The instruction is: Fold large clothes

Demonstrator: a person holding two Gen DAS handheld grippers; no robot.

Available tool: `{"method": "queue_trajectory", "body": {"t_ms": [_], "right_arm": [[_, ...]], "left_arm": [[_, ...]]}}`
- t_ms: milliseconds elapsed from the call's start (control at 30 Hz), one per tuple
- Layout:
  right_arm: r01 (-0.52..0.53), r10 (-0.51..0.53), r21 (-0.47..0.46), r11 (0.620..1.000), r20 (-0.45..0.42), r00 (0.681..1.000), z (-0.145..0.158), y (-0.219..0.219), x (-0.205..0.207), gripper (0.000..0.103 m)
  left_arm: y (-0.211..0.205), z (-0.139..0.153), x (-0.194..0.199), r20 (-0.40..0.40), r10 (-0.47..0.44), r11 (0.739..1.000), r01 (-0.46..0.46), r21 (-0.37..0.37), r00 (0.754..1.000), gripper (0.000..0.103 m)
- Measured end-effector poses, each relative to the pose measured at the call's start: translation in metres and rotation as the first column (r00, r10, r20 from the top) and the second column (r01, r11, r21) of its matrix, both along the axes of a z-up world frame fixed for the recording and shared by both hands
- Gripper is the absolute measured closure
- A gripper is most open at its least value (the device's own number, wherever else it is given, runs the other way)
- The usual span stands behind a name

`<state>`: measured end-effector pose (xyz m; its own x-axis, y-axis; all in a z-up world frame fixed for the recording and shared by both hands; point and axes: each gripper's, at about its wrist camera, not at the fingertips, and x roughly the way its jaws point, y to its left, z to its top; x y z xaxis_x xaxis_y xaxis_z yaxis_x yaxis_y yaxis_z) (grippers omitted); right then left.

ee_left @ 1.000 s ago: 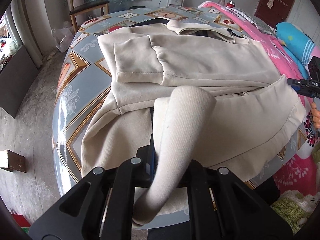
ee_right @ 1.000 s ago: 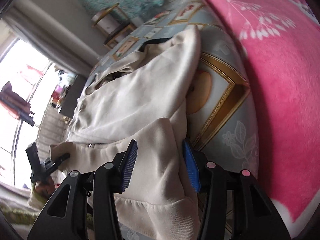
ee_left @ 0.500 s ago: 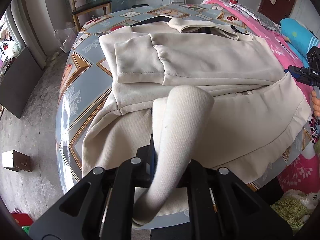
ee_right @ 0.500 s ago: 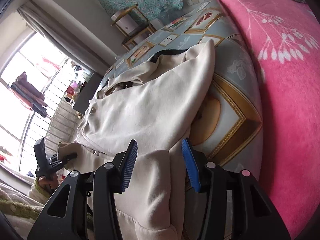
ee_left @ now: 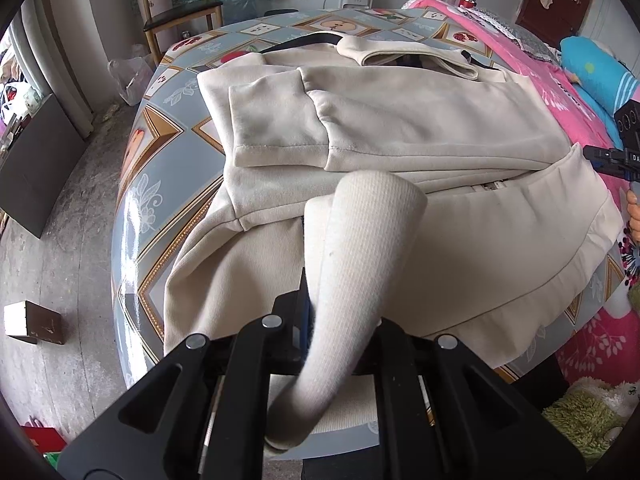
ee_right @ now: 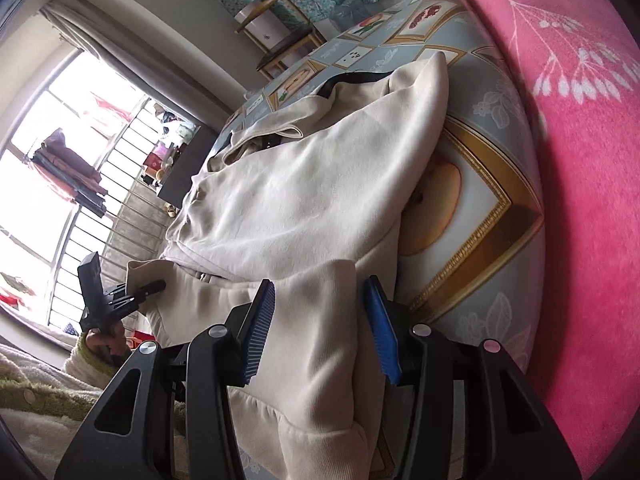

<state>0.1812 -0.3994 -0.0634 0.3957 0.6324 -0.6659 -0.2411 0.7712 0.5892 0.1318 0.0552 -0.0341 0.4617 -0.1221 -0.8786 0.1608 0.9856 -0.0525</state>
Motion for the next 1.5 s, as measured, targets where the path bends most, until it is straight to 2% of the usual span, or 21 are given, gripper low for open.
{"method": "queue_trajectory", "body": {"t_ms": [100,167,300,433,533,700,800,933,1033,1167,1333,1500], "right_arm": [[0.015,-0.016,-0.058,0.998,-0.004,1.0,0.001,0.004,-0.003,0.069],[0.036,-0.035,-0.106,0.994,0.006,0.999,0.007,0.005,-0.013,0.082],[0.073,-0.063,-0.235,0.969,0.05,0.997,0.022,0.02,-0.031,0.096],[0.14,-0.096,-0.36,0.922,0.138,0.986,0.045,0.04,-0.054,0.097],[0.227,-0.148,-0.398,0.889,0.219,0.964,0.07,0.052,-0.083,0.098],[0.373,-0.259,-0.384,0.844,0.318,0.912,0.103,0.054,-0.128,0.098],[0.448,-0.324,-0.341,0.826,0.362,0.874,0.12,0.053,-0.153,0.098],[0.505,-0.365,-0.3,0.809,0.416,0.833,0.141,0.051,-0.16,0.098],[0.508,-0.344,-0.3,0.808,0.459,0.819,0.156,0.051,-0.14,0.098],[0.487,-0.29,-0.317,0.814,0.504,0.813,0.169,0.052,-0.091,0.098],[0.454,-0.255,-0.33,0.828,0.499,0.828,0.172,0.044,0.005,0.098],[0.432,-0.265,-0.343,0.834,0.438,0.859,0.151,0.03,0.118,0.098]], "left_arm": [[0.0,0.0,0.0,0.003,-0.004,1.0,0.004,-0.001,1.0,0.094],[0.0,0.0,-0.001,0.007,-0.009,1.0,0.009,0.002,1.0,0.094],[-0.001,0.0,-0.002,0.023,-0.021,1.0,0.021,0.005,1.0,0.094],[0.001,0.005,-0.01,0.051,-0.041,0.999,0.042,-0.014,0.998,0.096],[0.008,0.019,-0.022,0.074,-0.048,0.996,0.054,-0.077,0.996,0.098],[0.017,0.056,-0.053,0.147,-0.078,0.982,0.101,-0.159,0.986,0.099],[0.025,0.08,-0.071,0.191,-0.096,0.963,0.139,-0.23,0.977,0.099],[0.036,0.106,-0.073,0.239,-0.075,0.946,0.145,-0.288,0.968,0.099],[0.042,0.12,-0.054,0.273,-0.068,0.934,0.157,-0.321,0.96,0.099],[0.044,0.132,-0.007,0.299,-0.064,0.938,0.16,-0.309,0.952,0.099],[0.046,0.133,0.085,0.265,-0.058,0.952,0.134,-0.277,0.962,0.099],[0.047,0.124,0.183,0.221,-0.056,0.957,0.116,-0.267,0.974,0.099]]}}
